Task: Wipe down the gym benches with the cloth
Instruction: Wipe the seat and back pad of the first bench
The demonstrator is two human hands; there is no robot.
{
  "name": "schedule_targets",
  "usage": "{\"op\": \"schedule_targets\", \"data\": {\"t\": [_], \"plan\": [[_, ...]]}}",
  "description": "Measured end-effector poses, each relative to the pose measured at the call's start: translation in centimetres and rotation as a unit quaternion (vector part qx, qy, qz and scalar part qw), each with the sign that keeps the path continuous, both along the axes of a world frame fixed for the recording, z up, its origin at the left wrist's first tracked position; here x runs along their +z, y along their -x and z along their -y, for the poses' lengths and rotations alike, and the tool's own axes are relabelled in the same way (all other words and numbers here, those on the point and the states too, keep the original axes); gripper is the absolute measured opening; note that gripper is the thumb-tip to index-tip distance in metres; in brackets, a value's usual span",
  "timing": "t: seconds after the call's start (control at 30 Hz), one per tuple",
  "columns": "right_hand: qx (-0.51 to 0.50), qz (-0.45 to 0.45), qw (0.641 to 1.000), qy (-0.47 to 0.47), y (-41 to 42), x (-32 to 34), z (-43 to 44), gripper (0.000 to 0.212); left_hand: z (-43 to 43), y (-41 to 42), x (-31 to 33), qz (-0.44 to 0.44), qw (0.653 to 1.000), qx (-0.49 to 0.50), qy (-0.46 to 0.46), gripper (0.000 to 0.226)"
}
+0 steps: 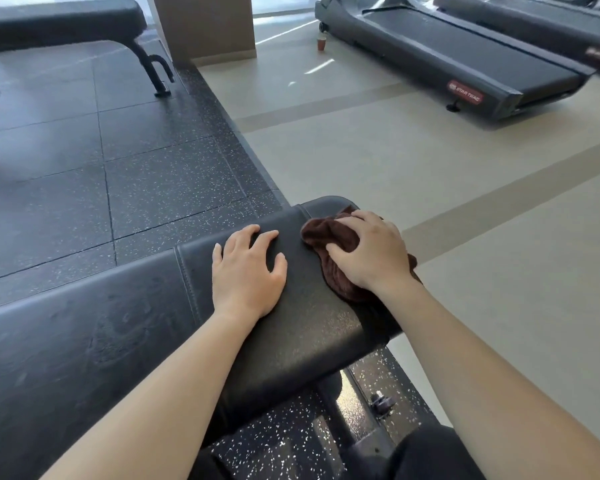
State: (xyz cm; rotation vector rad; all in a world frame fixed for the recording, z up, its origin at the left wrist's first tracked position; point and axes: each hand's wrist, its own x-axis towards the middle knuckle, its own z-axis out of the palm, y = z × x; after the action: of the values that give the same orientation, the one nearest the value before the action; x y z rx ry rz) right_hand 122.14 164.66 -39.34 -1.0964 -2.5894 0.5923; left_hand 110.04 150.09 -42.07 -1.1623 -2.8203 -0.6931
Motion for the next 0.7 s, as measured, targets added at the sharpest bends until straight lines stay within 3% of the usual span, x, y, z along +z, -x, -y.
{"op": "schedule_targets", "data": {"t": [0.23,0.4,0.53,0.7], "plan": [[-0.069,-0.075,0.993,-0.054,-6.7,-1.4,6.3,0.029,0.3,0.2,0.0,0.003,0.999,-0.027,0.018,0.047],[-0.168,-0.091,0.982,0.009,-5.3,-0.2,3.7,0.025,0.2,0.2,-0.1,-0.001,0.999,-0.03,0.013,0.047],[-0.208,-0.195,0.959,-0.007,-7.2,-1.7,5.6,0.028,0.3,0.2,-0.2,-0.011,0.999,-0.04,0.019,0.047],[-0.223,-0.368,0.902,-0.032,-8.8,-5.7,10.6,0.034,0.3,0.2,-0.4,-0.02,0.999,-0.044,0.021,0.046]]}}
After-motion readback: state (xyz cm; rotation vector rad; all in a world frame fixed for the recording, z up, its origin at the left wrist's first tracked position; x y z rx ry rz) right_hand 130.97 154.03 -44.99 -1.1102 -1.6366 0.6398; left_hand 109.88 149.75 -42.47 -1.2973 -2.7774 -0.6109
